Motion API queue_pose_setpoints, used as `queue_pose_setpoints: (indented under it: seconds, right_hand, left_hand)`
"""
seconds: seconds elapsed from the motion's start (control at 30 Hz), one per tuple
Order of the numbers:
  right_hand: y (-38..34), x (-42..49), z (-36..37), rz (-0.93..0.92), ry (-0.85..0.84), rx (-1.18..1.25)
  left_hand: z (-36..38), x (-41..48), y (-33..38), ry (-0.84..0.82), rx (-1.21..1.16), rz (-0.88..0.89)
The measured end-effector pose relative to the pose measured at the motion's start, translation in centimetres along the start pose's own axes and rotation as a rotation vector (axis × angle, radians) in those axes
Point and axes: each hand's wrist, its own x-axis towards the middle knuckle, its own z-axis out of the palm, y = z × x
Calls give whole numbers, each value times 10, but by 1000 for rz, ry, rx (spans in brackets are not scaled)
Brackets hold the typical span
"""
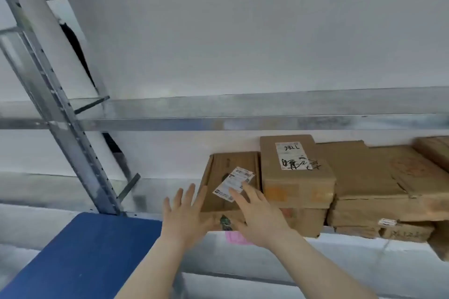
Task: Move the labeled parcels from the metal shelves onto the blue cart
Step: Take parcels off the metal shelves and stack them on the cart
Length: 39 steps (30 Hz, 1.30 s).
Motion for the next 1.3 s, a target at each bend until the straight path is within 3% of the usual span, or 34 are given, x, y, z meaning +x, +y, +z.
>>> queue_pose_setpoints:
  seconds: [0.2,0.37,0.53,0.93,1.3]
  right_hand:
    - [4,37,12,155,-110,-58]
    - [9,52,25,201,-157,-68]
    - [13,62,33,203,-181,-103]
    - [26,71,39,167,-193,-21]
    - [30,61,50,74,-25,-48]
  left_hand:
    - [16,61,-17,40,-75,123]
    - [37,80,-13,-48,-199,159]
    - [51,76,-14,-44,-431,194]
    - [60,82,-19,11,-647,241]
    - [70,73,-17,96,-614,151]
